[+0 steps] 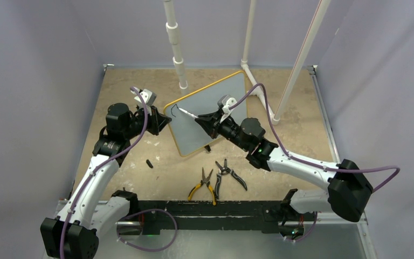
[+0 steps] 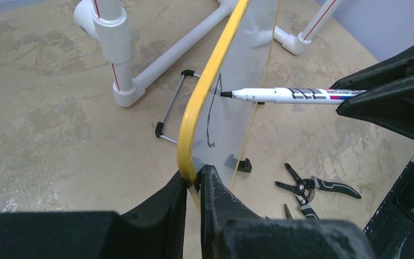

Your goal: Write a sentence on the whiteboard

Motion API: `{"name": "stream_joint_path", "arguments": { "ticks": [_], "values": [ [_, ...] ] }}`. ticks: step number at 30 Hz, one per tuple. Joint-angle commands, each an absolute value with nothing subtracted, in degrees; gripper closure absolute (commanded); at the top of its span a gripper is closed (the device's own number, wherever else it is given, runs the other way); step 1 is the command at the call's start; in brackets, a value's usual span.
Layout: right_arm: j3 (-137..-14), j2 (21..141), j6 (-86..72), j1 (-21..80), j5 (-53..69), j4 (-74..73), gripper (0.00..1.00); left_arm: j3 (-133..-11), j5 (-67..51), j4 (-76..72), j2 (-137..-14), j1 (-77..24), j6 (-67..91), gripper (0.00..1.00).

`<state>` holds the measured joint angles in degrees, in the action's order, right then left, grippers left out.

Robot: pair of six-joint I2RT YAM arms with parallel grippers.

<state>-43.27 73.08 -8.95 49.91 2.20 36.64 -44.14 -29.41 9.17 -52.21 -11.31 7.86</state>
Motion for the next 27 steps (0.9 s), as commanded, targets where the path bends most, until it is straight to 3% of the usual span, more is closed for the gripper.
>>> {"name": "stream_joint_path", "arguments": {
  "ticks": [1, 17, 27],
  "values": [
    [-42.54, 72.37, -8.55, 49.66, 2.63, 36.13, 1.00, -43.33, -28.48, 8.36, -51.50, -11.07, 5.80, 1.00],
    [-44.00, 74.77, -7.91, 50.71, 6.84, 37.63, 1.00, -43.34, -28.48, 8.26, -51.68, -11.07, 5.73, 1.00],
    [-43.39, 73.80, -9.09, 51.07, 1.33, 37.67, 1.00, -43.33, -28.48, 8.26, -51.51, -11.07, 5.63, 1.00]
  ]
}}
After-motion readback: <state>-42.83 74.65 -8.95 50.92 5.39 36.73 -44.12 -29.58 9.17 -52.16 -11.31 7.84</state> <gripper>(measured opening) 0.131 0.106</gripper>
